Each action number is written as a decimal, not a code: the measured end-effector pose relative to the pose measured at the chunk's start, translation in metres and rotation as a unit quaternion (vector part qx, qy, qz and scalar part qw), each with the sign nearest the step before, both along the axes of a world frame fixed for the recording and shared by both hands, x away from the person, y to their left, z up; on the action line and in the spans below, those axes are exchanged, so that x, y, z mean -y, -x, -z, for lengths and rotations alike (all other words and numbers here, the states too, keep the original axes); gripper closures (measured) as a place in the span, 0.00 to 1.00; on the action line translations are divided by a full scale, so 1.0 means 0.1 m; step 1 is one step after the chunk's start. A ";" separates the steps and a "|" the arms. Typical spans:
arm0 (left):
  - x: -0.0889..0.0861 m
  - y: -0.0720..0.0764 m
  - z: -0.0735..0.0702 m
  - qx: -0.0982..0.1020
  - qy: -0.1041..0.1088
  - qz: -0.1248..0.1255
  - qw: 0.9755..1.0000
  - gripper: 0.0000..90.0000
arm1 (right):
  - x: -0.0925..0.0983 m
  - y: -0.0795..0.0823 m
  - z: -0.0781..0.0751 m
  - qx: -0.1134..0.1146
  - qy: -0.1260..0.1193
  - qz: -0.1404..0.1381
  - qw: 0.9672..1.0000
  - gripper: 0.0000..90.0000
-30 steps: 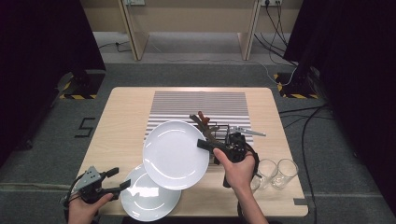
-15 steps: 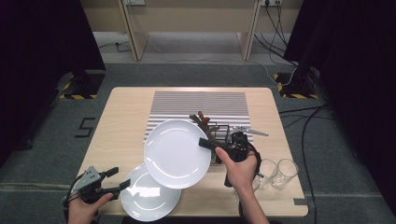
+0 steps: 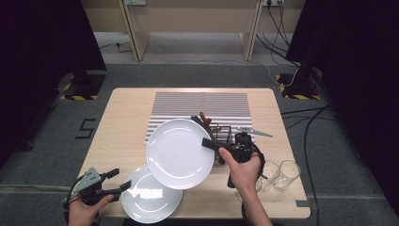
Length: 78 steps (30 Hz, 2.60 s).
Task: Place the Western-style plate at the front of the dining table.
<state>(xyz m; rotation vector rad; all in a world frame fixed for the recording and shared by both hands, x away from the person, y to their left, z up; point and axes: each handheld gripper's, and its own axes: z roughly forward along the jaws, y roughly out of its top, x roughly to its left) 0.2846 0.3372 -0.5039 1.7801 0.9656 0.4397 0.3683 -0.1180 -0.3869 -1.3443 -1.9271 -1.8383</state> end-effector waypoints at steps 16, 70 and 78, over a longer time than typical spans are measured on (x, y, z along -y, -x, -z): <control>0.00 0.00 0.00 0.001 0.000 -0.001 1.000 0.27 | 0.05 0.00 -0.03 0.004 -0.003 0.007 1.000 0.96; -0.01 0.01 0.01 0.000 -0.003 0.000 1.000 0.27 | 0.19 -0.10 -0.19 0.017 -0.021 0.028 0.999 0.96; 0.00 0.01 0.01 0.000 -0.004 0.000 1.000 0.27 | 0.20 -0.11 -0.24 0.023 -0.021 0.030 0.999 0.96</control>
